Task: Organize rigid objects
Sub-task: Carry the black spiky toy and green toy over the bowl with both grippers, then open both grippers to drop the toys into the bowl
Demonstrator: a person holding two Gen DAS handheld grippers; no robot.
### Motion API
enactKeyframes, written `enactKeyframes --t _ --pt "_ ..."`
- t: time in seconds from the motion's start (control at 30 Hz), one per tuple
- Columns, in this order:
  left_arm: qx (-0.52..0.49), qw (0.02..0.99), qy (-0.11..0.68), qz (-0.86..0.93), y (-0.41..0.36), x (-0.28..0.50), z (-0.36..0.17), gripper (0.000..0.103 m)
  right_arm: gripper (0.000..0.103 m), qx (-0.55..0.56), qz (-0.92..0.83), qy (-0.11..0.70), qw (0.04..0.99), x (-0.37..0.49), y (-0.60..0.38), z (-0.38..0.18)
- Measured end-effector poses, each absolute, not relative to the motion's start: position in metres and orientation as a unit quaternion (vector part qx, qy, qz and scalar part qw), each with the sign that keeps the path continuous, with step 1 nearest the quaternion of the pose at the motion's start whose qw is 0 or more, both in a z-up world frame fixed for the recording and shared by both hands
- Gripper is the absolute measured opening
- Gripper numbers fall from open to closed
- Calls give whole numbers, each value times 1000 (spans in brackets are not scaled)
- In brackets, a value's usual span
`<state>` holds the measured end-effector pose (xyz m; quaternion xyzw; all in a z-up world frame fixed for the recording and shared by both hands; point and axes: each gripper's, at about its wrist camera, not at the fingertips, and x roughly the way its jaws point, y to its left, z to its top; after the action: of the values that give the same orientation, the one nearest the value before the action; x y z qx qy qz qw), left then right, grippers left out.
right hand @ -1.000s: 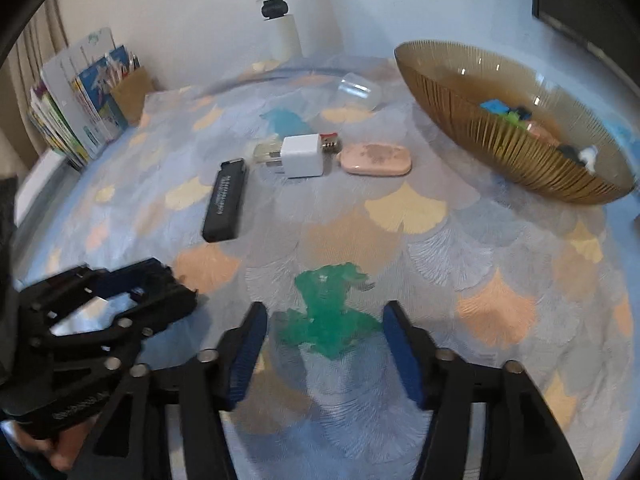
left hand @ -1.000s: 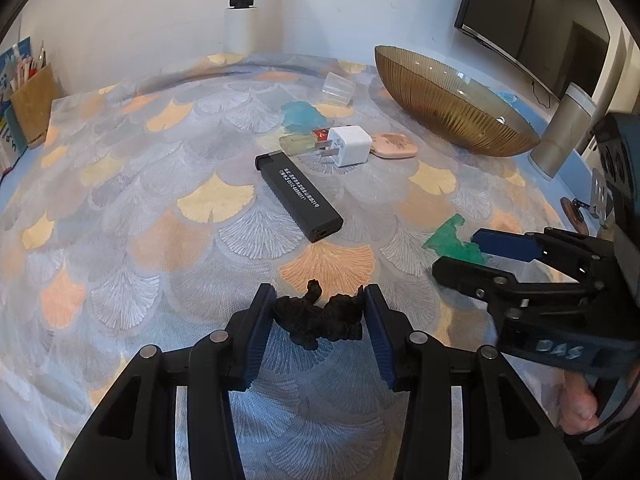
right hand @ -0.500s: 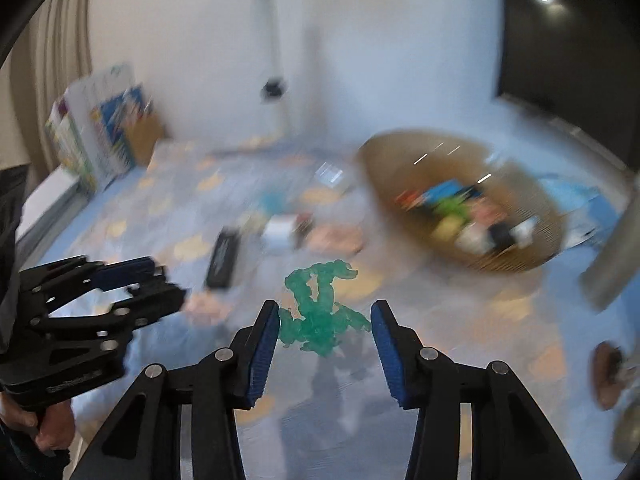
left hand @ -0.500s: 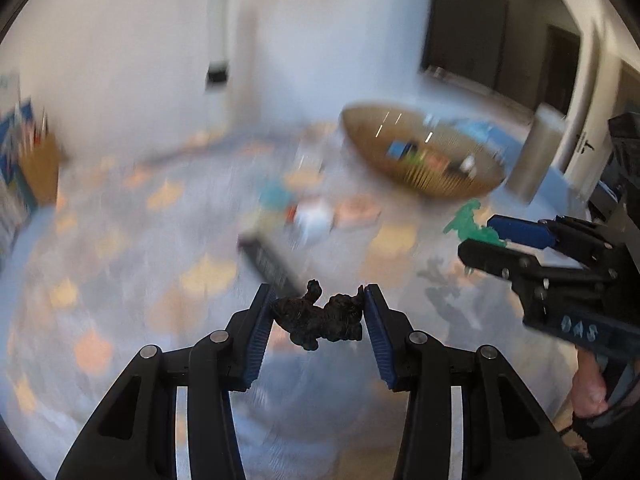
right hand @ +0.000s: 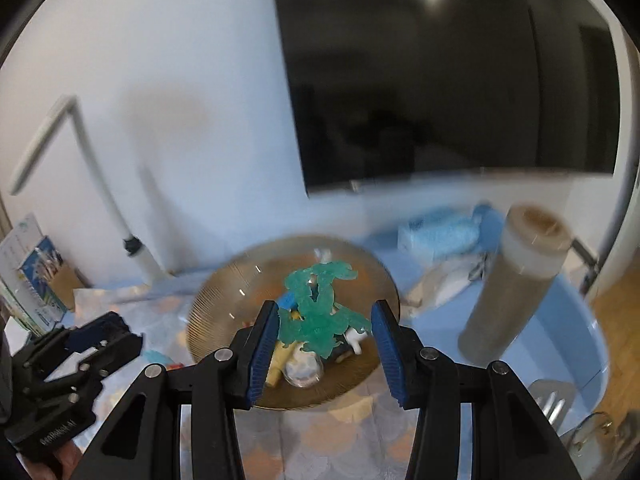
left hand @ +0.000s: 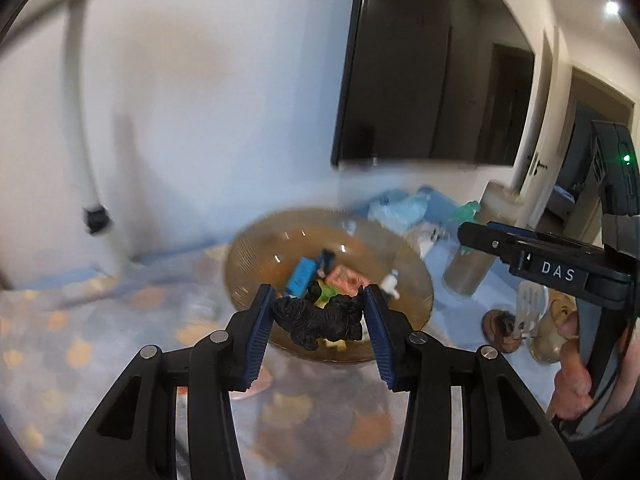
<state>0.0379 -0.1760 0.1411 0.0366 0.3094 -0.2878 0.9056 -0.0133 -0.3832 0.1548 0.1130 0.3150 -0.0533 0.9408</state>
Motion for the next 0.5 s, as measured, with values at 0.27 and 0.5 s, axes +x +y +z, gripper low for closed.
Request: enactKeyframes --t 0.27,0.5 --pt "45 884 366 -286 -205 65 87 42 47 133 -42 388 911 27 -393 93" --pt "19 895 350 -277 -199 79 100 84 52 142 -9 385 912 49 -392 92"
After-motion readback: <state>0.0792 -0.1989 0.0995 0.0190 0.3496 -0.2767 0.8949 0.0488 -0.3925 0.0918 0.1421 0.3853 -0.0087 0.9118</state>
